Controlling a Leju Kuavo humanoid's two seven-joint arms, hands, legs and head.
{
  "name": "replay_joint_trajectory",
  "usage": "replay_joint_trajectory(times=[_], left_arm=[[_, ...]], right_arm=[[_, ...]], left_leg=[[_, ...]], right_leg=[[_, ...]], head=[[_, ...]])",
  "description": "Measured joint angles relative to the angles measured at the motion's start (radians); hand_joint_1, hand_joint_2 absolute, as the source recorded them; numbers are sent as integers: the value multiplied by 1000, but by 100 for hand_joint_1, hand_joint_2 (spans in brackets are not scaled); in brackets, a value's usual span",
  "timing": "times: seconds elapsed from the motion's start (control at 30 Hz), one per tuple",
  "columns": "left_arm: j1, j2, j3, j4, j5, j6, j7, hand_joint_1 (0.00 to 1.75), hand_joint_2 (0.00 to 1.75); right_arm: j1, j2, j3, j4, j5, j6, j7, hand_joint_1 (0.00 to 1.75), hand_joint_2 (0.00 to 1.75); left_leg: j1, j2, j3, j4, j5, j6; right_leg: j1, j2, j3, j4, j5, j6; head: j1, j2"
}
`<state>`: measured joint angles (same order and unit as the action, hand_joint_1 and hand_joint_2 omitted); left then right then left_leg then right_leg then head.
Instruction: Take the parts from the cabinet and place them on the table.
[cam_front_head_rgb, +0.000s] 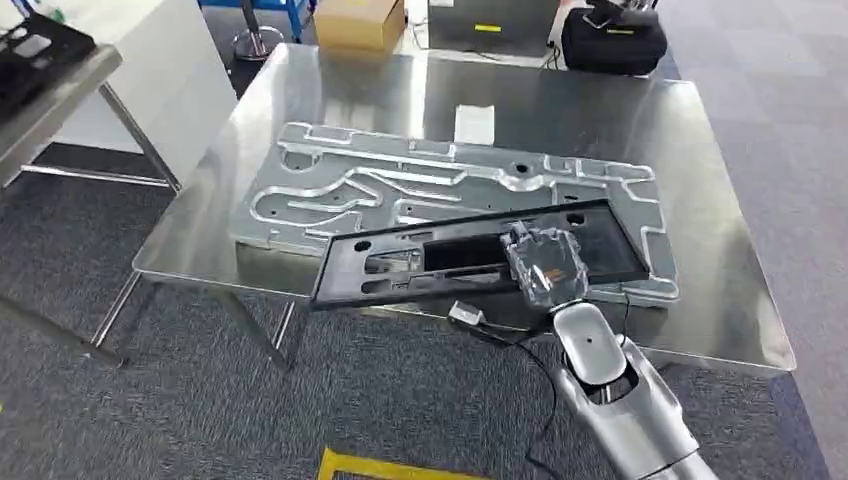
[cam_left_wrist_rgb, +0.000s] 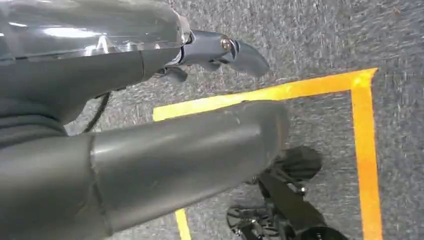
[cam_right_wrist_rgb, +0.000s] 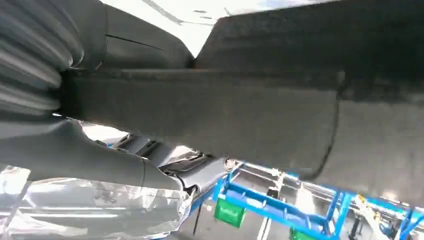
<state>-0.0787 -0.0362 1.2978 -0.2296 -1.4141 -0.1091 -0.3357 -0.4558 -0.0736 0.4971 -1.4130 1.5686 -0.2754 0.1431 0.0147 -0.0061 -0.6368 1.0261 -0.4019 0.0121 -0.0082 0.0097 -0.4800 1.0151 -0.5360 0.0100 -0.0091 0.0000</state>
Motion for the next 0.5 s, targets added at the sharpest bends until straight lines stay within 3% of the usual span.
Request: replay_joint_trajectory(times=[0.03, 0.07, 0.13, 0.17, 0.2, 0.23, 0.27, 0.3, 0.33, 0.37, 0.4, 0.43, 0.5], left_arm=[[0, 0, 0, 0, 0, 0, 0, 0, 0], [-1, 0, 0, 0, 0, 0, 0, 0, 0], [-2, 0, 0, 0, 0, 0, 0, 0, 0], [-2, 0, 0, 0, 0, 0, 0, 0, 0], [-2, 0, 0, 0, 0, 0, 0, 0, 0], [-1, 0, 0, 0, 0, 0, 0, 0, 0], [-1, 0, 0, 0, 0, 0, 0, 0, 0], [-1, 0, 0, 0, 0, 0, 0, 0, 0], [-1, 0, 0, 0, 0, -1, 0, 0, 0], [-1, -3, 0, 2, 0, -1, 0, 0, 0], [-1, -2, 0, 2, 0, -1, 0, 0, 0], [-1, -2, 0, 2, 1, -1, 0, 0, 0], [-3, -2, 0, 2, 1, -1, 0, 0, 0]], right_arm=[[0, 0, -1, 0, 0, 0, 0, 175, 175], [-3, 0, -1, -1, 0, -1, 0, 175, 175], [-1, 0, -2, 0, 0, -1, 1, 175, 175], [2, 0, -2, 2, 0, -1, 0, 175, 175], [5, 0, -2, 5, 0, -1, 0, 175, 175], [6, 0, -2, 7, 0, -1, 0, 175, 175], [6, 0, -2, 8, -1, -2, 0, 175, 175], [6, 0, -2, 8, -1, -2, 0, 175, 175], [5, 0, -3, 8, -1, -2, 0, 175, 175], [5, -1, -4, 11, -1, -2, 0, 175, 175], [4, -1, -4, 15, -2, -2, 0, 175, 175], [5, -1, -4, 16, -2, -3, -1, 175, 175], [5, 0, -4, 15, -2, -3, -3, 175, 175]], left_leg=[[1, 0, 14, -7, -4, 7], [1, 0, 23, -10, -11, 14], [0, 0, 36, -11, -26, 19], [-1, 0, 45, -10, -36, 20], [-1, -2, 56, -10, -45, 20], [-2, -5, 71, -10, -56, 19], [-3, -6, 87, -11, -68, 19], [-5, -7, 104, -11, -79, 17], [-6, -7, 116, -14, -91, 14], [-7, -7, 126, -11, -100, 9], [-9, -10, 128, -14, -106, 0], [-8, -10, 128, -17, -110, -6], [-12, -9, 138, -4, -101, -16]], right_leg=[[-4, -3, -16, 41, 5, 4], [-4, -4, -54, 104, 1, 7], [-5, -4, -153, 237, -53, 12], [-5, -4, -198, 283, -89, 15], [-5, -4, -226, 294, -103, 17], [-5, -4, -236, 270, -91, 15], [-4, -4, -229, 217, -50, 10], [-2, -4, -215, 146, 12, 3], [5, -5, -198, 64, 98, -10], [10, -6, -200, 9, 169, -20], [15, -6, -196, 8, 141, -21], [15, -6, -194, 9, 150, -26], [12, -3, -181, -1, 143, -38]], head=[[2, 0], [2, 0], [2, 0], [2, 0], [2, 0], [2, 0], [2, 0], [2, 0], [3, 0], [5, 0], [3, 0], [7, 0], [6, 0]])
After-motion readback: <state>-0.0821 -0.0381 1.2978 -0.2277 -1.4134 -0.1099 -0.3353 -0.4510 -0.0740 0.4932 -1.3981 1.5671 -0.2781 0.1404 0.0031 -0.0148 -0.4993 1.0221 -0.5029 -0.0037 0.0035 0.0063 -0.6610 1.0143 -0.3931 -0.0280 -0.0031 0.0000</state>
